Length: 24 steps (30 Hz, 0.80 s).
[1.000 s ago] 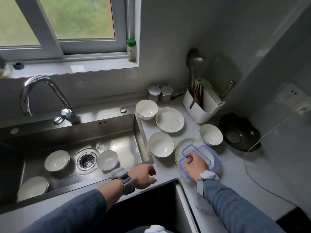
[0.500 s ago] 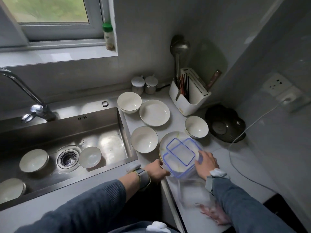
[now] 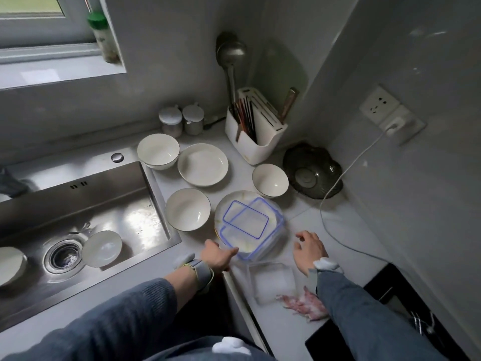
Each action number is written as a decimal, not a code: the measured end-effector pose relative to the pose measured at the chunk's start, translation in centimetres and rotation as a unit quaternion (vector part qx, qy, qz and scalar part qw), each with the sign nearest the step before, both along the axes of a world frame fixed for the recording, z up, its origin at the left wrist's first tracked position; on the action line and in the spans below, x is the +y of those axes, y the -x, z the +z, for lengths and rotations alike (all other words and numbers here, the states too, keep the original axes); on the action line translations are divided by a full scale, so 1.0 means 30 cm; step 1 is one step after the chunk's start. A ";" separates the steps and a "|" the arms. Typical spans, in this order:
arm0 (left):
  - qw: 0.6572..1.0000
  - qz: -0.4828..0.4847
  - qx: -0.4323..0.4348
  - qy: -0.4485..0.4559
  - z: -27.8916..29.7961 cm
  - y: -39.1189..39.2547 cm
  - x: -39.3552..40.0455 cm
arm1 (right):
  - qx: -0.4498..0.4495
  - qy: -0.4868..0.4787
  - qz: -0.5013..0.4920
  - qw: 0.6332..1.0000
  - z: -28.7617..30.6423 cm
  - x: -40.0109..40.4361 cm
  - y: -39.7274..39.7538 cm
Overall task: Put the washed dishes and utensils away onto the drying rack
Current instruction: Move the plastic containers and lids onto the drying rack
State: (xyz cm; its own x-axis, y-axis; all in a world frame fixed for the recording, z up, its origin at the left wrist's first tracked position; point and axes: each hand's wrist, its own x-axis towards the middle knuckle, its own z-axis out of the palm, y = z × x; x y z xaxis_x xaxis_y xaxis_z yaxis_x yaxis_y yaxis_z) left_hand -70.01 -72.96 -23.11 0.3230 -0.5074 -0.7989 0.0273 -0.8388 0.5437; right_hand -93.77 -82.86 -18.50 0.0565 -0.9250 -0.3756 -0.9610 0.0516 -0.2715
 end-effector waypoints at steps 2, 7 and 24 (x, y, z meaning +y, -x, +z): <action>1.000 -0.007 -0.005 0.001 0.005 0.000 0.001 | -0.008 0.010 -0.001 1.000 0.004 0.009 -0.007; 0.999 -0.030 -0.023 -0.002 0.017 -0.017 0.017 | -0.048 0.017 0.054 0.997 0.041 -0.012 -0.155; 0.991 -0.089 -0.073 0.061 0.042 -0.122 0.116 | 0.089 -0.143 -0.055 0.984 -0.013 -0.125 -0.309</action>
State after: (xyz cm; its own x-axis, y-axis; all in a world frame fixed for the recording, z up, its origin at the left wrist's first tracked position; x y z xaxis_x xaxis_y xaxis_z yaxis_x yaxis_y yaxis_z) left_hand -66.35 -69.49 -21.85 0.3270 -0.6568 -0.6795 -0.2020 -0.7509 0.6287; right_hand -84.48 -86.62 -18.90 -0.1287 -0.7769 -0.6163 -0.9763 0.2083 -0.0587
